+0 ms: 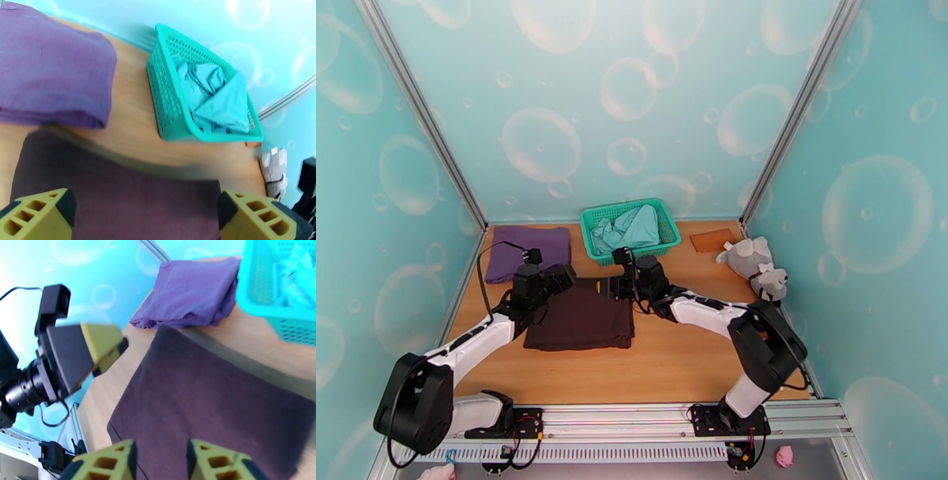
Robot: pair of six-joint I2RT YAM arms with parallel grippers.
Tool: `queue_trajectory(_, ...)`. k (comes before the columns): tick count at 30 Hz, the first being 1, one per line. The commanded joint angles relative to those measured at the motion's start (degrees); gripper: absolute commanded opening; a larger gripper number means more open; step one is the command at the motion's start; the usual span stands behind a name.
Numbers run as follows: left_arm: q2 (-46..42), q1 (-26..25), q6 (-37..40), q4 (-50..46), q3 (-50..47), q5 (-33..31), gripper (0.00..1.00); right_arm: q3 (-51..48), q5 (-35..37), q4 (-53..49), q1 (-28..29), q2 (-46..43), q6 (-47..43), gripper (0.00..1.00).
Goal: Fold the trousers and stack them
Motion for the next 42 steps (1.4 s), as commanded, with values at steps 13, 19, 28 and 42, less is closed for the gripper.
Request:
queue_trajectory(13,12.5,4.6,-2.8,20.6,-10.9,5.9,0.99,-13.2,19.0,5.0,-2.4,0.3,8.1,0.37)
queue_trajectory(19,-3.4,1.7,-0.3,7.2,-11.3,-1.0,0.99,-11.6,24.5,-2.5,0.2,-8.9,2.7,0.40)
queue_trajectory(28,-20.6,-1.7,-7.8,-19.6,-12.2,3.4,0.99,-6.6,9.0,-10.7,5.7,-9.2,4.4,0.45)
queue_trajectory(42,-20.4,-1.4,-15.4,-19.8,-22.6,2.1,0.99,-26.1,11.2,-6.6,8.0,-14.0,16.5,0.46)
